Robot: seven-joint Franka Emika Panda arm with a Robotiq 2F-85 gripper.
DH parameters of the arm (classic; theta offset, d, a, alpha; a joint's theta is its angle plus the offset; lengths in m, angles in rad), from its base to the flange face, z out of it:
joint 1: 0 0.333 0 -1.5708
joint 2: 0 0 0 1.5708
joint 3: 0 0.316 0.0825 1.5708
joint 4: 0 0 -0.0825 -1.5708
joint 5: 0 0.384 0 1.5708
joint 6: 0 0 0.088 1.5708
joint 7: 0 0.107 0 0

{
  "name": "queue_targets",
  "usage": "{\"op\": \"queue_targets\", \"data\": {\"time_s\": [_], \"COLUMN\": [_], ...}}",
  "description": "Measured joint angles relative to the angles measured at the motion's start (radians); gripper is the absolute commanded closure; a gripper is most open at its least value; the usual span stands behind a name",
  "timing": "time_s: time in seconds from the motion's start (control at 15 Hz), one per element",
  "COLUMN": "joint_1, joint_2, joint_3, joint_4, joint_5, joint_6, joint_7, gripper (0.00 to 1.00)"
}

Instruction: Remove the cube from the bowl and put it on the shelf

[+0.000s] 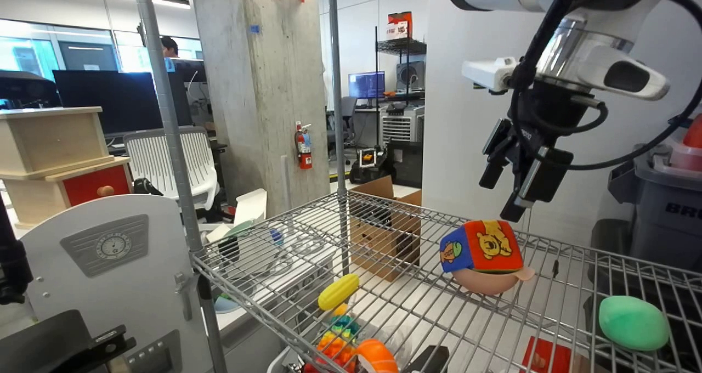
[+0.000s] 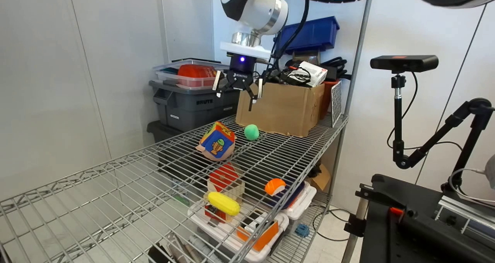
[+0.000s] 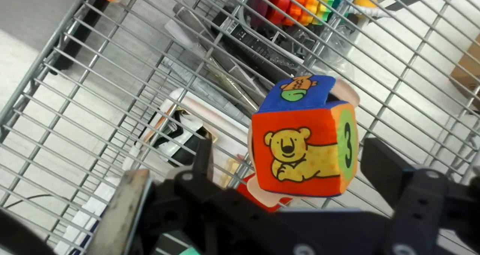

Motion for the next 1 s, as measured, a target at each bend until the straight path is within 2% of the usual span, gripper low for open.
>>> {"op": "queue_targets", "data": {"time_s": [0.47,1.0], "joint_1": [0.004,0.035], "joint_2": [0.133,0.178], "joint_3": [0.029,0.020], "joint_4": [0.141,0.176], "joint_5": [-0.055,-0.073], "joint_6": [-0.021,0.102], "joint_7": [0.140,0.196], "gripper": [0.00,0.00]}}
